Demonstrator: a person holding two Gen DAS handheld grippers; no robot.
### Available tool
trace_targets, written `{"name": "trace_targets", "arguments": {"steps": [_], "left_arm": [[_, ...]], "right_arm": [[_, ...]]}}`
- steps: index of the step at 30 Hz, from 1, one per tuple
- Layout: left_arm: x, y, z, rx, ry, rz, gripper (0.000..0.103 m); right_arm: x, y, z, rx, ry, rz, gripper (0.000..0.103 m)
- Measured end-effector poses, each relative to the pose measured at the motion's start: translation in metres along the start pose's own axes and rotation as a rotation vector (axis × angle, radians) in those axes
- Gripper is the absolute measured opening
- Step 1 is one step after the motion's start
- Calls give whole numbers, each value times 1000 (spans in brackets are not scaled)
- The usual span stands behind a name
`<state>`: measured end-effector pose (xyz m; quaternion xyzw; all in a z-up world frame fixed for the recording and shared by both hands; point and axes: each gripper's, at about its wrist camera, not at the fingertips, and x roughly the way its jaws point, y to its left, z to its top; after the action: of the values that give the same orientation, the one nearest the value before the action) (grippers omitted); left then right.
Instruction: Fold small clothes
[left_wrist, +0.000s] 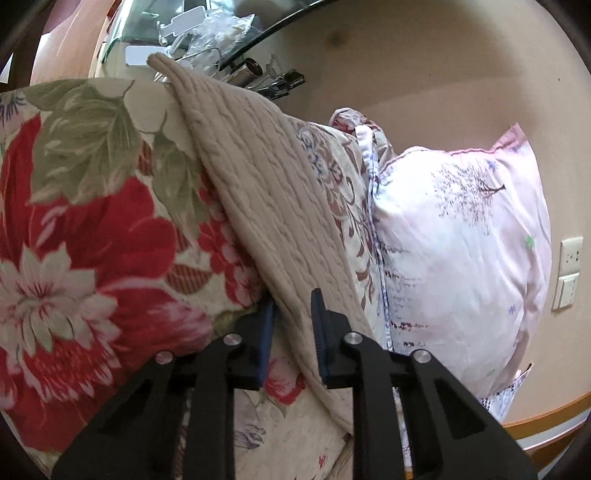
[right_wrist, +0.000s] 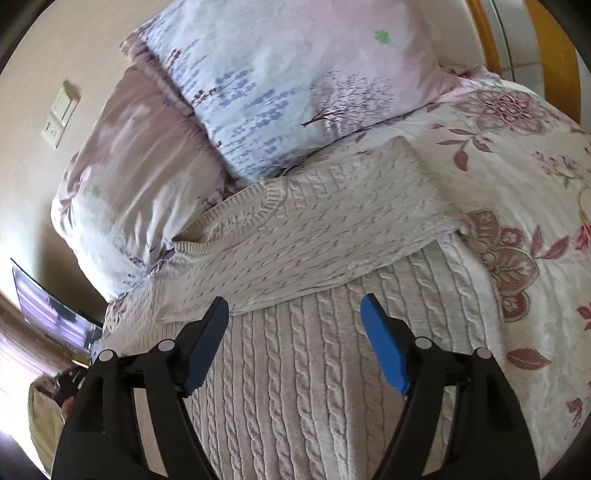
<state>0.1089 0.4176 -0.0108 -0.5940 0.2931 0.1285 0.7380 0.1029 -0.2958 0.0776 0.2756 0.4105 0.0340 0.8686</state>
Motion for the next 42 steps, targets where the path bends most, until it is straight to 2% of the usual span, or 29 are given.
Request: {"name": "trace_targets", "arguments": {"steps": [3, 4, 7, 10, 13, 18, 20, 26, 31, 34, 35, 36, 38, 40, 42], "left_arm": [[0, 2, 4, -11, -4, 2, 14], [0, 3, 5, -15, -6, 7, 7], [-3, -4, 2, 7, -20, 1, 6], [-11, -37, -9, 96, -37, -53, 6], [-13, -78, -28, 190, -19, -125, 6], [2, -160, -92, 409, 42, -220, 5], [18, -190, -128, 496, 88, -254, 5], [76, -235, -233, 630, 272, -310, 5], [120, -236, -316, 747, 421, -277, 6], [152, -224, -358, 837, 545, -200, 9], [157, -219, -366, 856, 570, -171, 14], [160, -211, -370, 858, 608, -161, 17], [154, -206, -363, 846, 625, -189, 28], [131, -199, -341, 832, 594, -231, 38], [116, -187, -316, 818, 544, -233, 39]], "right_arm": [[1, 1, -1, -3, 10, 6, 75], [1, 0, -1, -5, 12, 5, 75], [-1, -1, -1, -12, 9, 6, 75], [-4, -2, 1, -22, 0, 8, 75], [-8, -2, 3, -36, -10, 11, 75], [-14, -5, 6, -46, -23, 19, 75], [-15, -8, 7, -45, -25, 18, 75], [-16, -14, 6, -43, -21, 10, 75], [-13, -14, 7, -70, -11, -16, 75], [-4, -9, 9, -91, 18, -29, 75], [-1, -5, 10, -107, 27, -34, 75], [0, -1, 11, -123, 33, -35, 75], [4, 15, 13, -194, 43, -34, 75], [7, 35, 15, -275, 53, -15, 75], [14, 69, 13, -419, 67, 27, 75]]}}
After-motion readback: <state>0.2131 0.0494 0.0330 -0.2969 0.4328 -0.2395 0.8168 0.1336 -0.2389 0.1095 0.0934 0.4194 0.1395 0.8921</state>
